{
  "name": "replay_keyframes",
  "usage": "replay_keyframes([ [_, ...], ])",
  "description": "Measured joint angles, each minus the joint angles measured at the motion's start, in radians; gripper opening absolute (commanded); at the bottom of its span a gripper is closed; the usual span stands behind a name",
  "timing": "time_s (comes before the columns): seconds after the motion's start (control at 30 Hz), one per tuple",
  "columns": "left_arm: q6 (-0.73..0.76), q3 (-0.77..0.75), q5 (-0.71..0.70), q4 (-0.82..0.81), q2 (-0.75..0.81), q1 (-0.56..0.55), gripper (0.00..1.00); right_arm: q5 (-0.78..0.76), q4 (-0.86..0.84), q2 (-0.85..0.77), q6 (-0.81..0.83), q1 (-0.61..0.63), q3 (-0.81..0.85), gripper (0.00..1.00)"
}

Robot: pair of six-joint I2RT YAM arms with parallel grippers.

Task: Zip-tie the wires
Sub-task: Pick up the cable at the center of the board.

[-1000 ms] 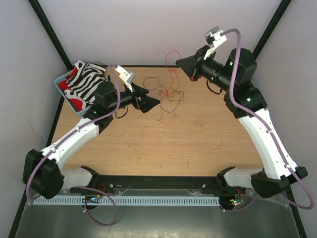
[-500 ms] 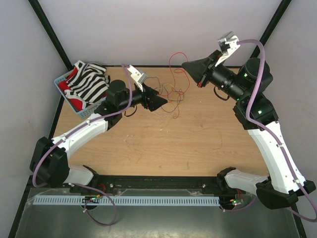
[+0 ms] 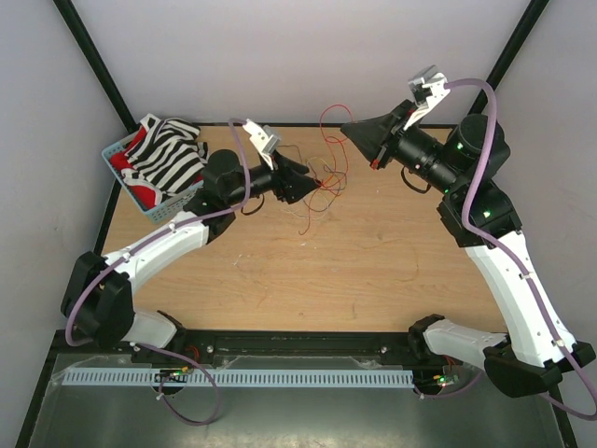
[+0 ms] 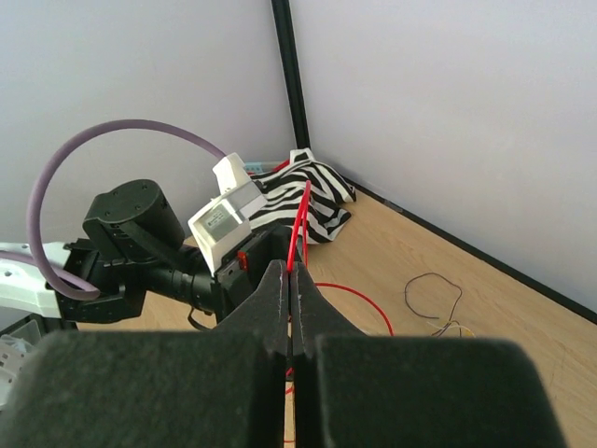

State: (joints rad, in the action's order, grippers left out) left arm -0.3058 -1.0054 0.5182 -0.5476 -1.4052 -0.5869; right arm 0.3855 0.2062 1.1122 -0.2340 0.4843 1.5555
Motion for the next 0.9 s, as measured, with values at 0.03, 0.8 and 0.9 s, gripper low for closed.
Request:
replay_keyframes([
  [0.03,-0.005,0.0,0.001,-0.006,-0.004,-0.002,0.54,0.0,-0.002,-0.001,-0.002,0.0,-0.001,0.0],
  [0.8,0.002,0.08,-0.021,-0.105,0.057,-0.008,0.18,-0.238,0.015,-0.101,0.052,0.0,-0.151,0.0],
  [0.9,0.016,0.106,-0.026,-0.111,0.076,-0.008,0.43,-0.256,0.027,-0.11,0.059,0.0,-0.153,0.0],
])
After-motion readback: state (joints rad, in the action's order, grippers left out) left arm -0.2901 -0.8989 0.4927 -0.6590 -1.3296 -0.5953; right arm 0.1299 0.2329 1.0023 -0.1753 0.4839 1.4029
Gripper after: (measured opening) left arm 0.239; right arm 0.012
